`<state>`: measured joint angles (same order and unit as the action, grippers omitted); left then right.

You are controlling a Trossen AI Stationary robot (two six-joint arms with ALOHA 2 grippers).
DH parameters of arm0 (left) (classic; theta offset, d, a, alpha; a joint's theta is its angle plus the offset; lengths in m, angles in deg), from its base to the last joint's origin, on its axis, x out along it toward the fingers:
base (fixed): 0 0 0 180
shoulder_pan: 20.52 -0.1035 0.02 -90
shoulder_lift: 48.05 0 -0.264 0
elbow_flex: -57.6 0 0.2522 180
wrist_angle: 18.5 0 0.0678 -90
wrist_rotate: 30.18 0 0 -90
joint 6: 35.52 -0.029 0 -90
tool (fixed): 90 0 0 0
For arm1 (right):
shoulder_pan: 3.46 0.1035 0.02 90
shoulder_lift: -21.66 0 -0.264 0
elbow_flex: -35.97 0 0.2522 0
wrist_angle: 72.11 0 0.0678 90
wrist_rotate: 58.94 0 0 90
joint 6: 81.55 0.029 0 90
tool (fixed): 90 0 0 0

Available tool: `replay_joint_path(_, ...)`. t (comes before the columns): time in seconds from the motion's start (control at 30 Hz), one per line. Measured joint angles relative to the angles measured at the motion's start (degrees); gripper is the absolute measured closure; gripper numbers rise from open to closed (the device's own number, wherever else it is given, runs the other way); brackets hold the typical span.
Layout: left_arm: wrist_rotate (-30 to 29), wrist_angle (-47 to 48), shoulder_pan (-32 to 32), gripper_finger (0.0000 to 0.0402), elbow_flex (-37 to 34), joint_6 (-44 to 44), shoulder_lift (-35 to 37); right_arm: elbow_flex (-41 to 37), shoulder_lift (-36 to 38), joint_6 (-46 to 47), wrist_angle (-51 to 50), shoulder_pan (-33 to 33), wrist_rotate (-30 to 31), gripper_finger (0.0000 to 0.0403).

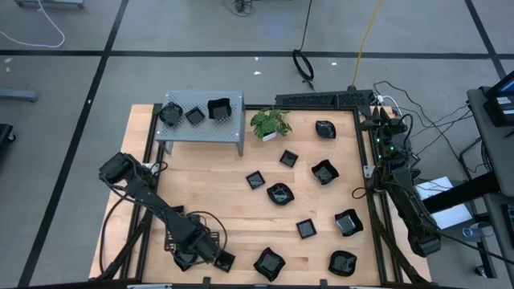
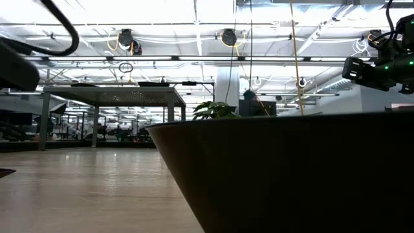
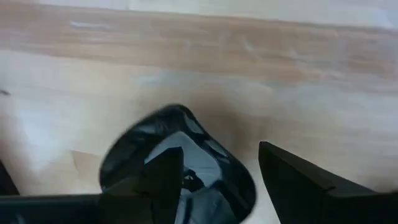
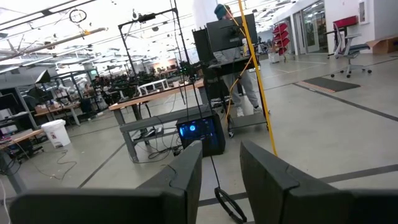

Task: Pick & Place Mini shaped plates
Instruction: Stack the black leaf shaped plate on top of the other black leaf shaped plate on the shelf

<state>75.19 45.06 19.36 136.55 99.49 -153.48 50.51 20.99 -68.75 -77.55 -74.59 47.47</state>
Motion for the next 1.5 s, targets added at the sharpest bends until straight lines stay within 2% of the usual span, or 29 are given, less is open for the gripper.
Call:
replay_joint_path(0.2,0.07,-0.17,0.00,0.0191,-1.48,-0.38,0.02,-0.01,0.00,0.00,0.00,0.00,-0.01,0.0303)
replay_joint_path(0.3,0.07,-0.33,-0.02,0.0213,-1.55,-1.06,0.02,-0.01,0.00,0.00,0.00,0.00,-0.01,0.0303)
replay_joint_path(0.63,0.44,-4.65,-1.39,0.0388,-1.64,-4.29,0.02,-0.01,0.00,0.00,0.00,0.00,-0.01,0.0303)
replay_joint_path(0.83,-0.04,-7.34,-3.82,0.0377,-1.40,-9.73,0.72,0.00,0.00,0.00,0.00,-0.01,-0.01,0.0303)
replay_joint_path(0.97,-1.78,-7.83,-6.35,0.0393,-0.48,-15.88,3.23,0.00,0.00,0.00,0.00,-0.01,-0.01,0.0303)
replay_joint_path(1.1,-7.23,-8.14,-9.14,0.0392,-0.22,-22.12,7.06,0.02,0.00,0.00,0.00,0.00,0.01,0.0303)
replay_joint_path(1.23,-15.97,-8.23,-12.12,0.0392,-0.17,-28.73,11.61,0.02,0.00,0.00,0.00,0.00,0.00,0.0303)
replay_joint_path(1.37,-25.75,-8.93,-15.31,0.0395,-0.15,-40.05,16.04,-0.01,0.00,0.00,-0.01,0.00,0.01,0.0303)
replay_joint_path(1.5,-36.16,-10.11,-18.91,0.0389,-0.15,-55.04,20.25,0.00,0.00,0.00,0.00,-0.01,0.00,0.0303)
